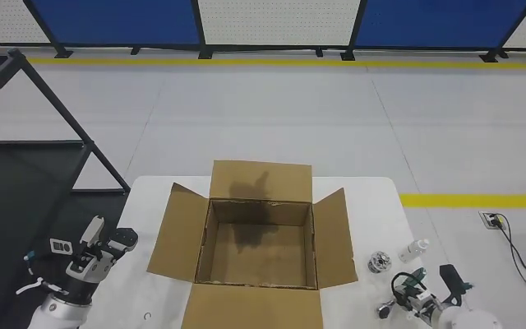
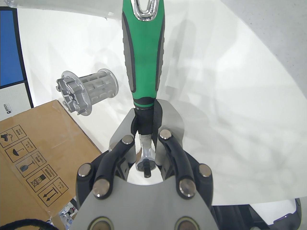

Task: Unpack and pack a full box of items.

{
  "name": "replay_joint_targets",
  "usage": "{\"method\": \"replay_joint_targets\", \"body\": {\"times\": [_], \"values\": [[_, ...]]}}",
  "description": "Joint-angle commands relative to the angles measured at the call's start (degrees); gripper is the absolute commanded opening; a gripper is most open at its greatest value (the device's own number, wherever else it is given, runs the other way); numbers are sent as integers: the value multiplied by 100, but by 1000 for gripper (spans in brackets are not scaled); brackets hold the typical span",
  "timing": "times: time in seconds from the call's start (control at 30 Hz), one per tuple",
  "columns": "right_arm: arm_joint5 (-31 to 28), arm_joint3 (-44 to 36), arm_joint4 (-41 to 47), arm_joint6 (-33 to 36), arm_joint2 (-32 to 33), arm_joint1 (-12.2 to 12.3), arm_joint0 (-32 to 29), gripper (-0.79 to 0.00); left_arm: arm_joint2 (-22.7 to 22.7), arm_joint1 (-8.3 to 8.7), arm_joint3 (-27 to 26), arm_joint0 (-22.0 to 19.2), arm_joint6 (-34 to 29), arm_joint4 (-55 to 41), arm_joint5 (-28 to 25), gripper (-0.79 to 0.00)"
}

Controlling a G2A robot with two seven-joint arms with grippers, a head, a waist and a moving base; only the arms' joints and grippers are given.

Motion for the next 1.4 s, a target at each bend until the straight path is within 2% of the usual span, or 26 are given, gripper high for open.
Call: {"method": "replay_joint_targets", "body": {"times": [0.0,0.43,0.47,0.63,0.73,0.83,1.03,1.2,1.27,1.33,1.37], "values": [[22,39,-41,28,-33,18,31,-785,0,0,0,0,0,0,0,0],[168,240,-234,210,-205,130,171,-782,0,0,0,0,0,0,0,0],[168,249,-240,235,-218,139,177,-723,0,0,0,0,0,0,0,0],[199,268,-253,269,-248,179,196,-600,0,0,0,0,0,0,0,0],[204,239,-219,275,-247,199,175,-576,0,0,0,0,0,0,0,0],[198,202,-185,272,-224,220,150,-493,0,0,0,0,0,0,0,0],[137,-42,22,205,-94,251,8,-453,0,0,0,0,0,0,0,0],[-131,-695,423,131,246,274,-392,-434,0,0,0,0,0,0,0,0],[-288,-1082,600,48,391,276,-610,-376,0,0,0,0,0,0,0,0],[-443,-1459,828,-72,551,269,-850,-58,0,0,0,0,0,0,0,0],[-502,-1637,941,-134,622,264,-970,0,0,0,0,0,0,0,0,0]]}}
